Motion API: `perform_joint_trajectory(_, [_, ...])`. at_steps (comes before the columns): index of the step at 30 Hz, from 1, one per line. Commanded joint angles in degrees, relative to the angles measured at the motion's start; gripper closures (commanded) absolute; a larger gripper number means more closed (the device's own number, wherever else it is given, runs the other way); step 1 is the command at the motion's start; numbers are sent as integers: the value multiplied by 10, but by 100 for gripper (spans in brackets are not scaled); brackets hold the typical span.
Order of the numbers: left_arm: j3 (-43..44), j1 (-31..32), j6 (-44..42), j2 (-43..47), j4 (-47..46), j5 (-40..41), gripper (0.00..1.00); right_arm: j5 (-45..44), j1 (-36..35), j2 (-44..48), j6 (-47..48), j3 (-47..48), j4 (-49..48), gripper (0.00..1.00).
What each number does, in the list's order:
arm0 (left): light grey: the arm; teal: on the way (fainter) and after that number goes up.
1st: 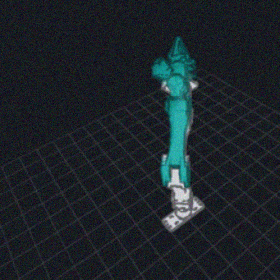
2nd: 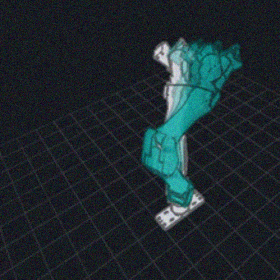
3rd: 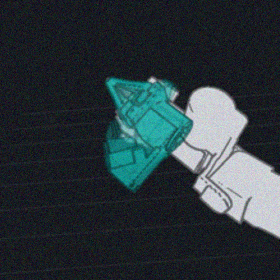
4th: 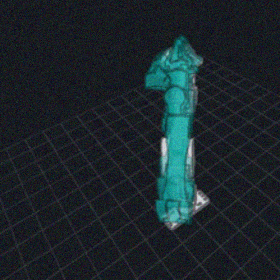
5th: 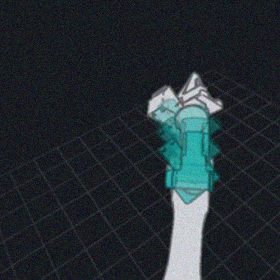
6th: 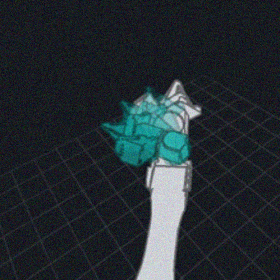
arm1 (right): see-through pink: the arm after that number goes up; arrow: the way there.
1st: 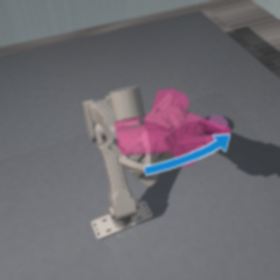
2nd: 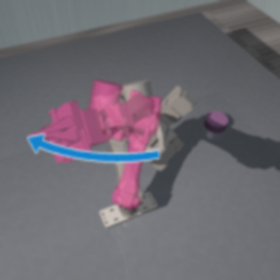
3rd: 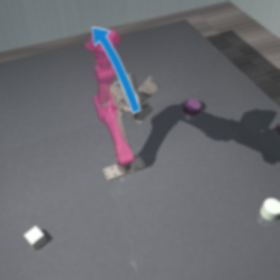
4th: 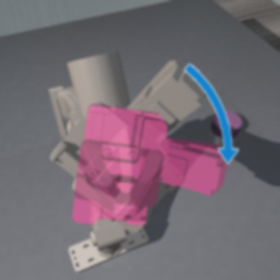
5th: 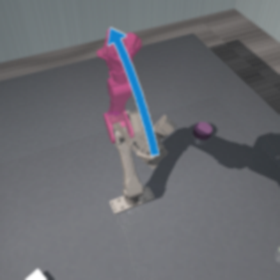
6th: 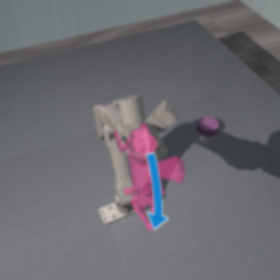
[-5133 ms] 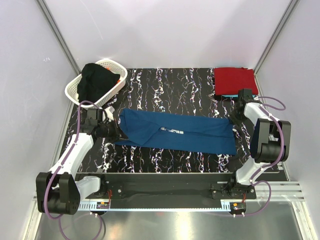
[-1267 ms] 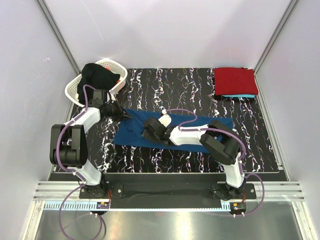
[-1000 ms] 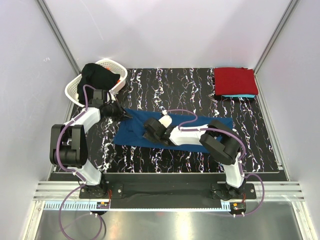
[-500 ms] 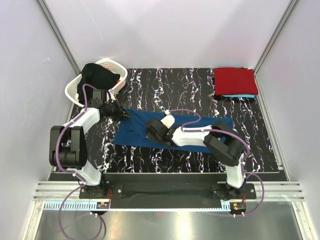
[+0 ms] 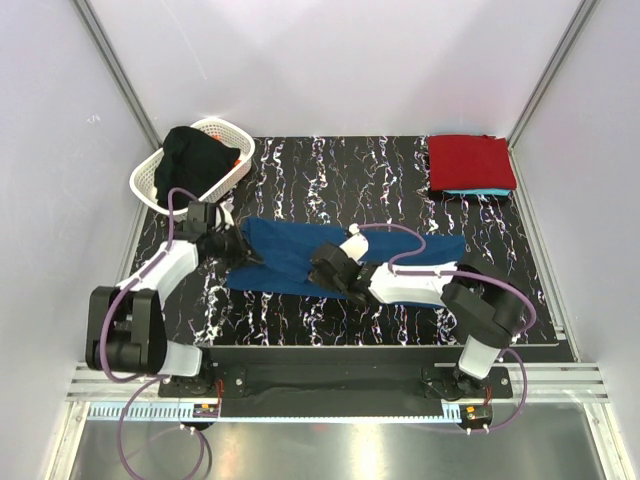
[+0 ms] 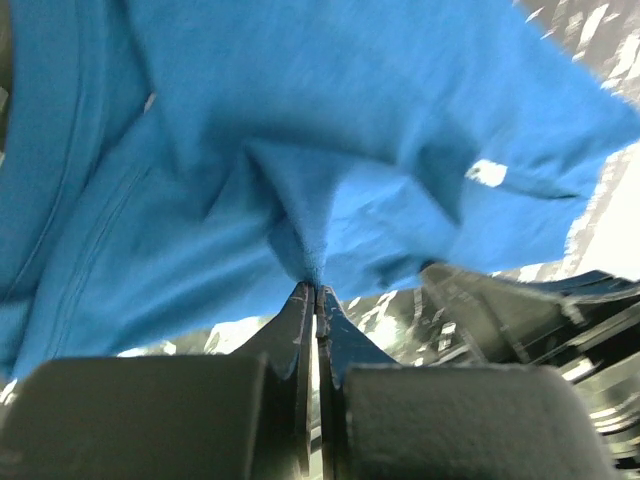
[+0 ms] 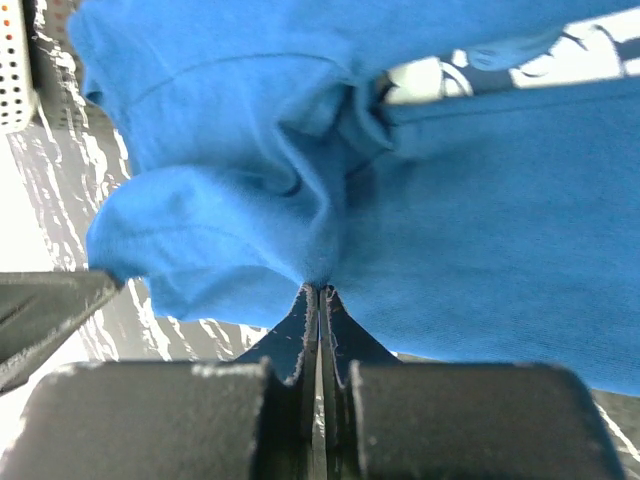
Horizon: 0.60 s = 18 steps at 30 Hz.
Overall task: Fold and stack the t-shirts
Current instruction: Fold the tshirt
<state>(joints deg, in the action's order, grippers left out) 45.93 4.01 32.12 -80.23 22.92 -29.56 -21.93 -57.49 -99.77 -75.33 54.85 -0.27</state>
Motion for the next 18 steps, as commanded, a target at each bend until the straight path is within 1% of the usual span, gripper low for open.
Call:
perform_joint_trajectory(1, [-17, 3, -28, 39, 25, 46, 99, -11, -4, 34, 1, -20, -32, 100])
perform_joint_trajectory(6, [-37, 12, -24, 69, 36, 48, 99, -12, 0, 77, 4, -69, -65, 100])
perform_joint_trajectory(10, [-43, 15, -6, 85, 40, 34, 100, 1, 7, 113, 10, -99, -77, 100])
perform_joint_trajectory(12, [-48, 23, -1, 92, 42, 39, 100, 8, 9, 126, 11, -117, -88, 100])
perform_joint_trajectory(16, [-71, 40, 12, 103, 44, 55, 100, 34, 10, 123, 11, -132, -107, 100])
perform_joint_trajectory(18, [-88, 45, 16, 110, 44, 66, 96, 51, 13, 104, 20, -130, -123, 100])
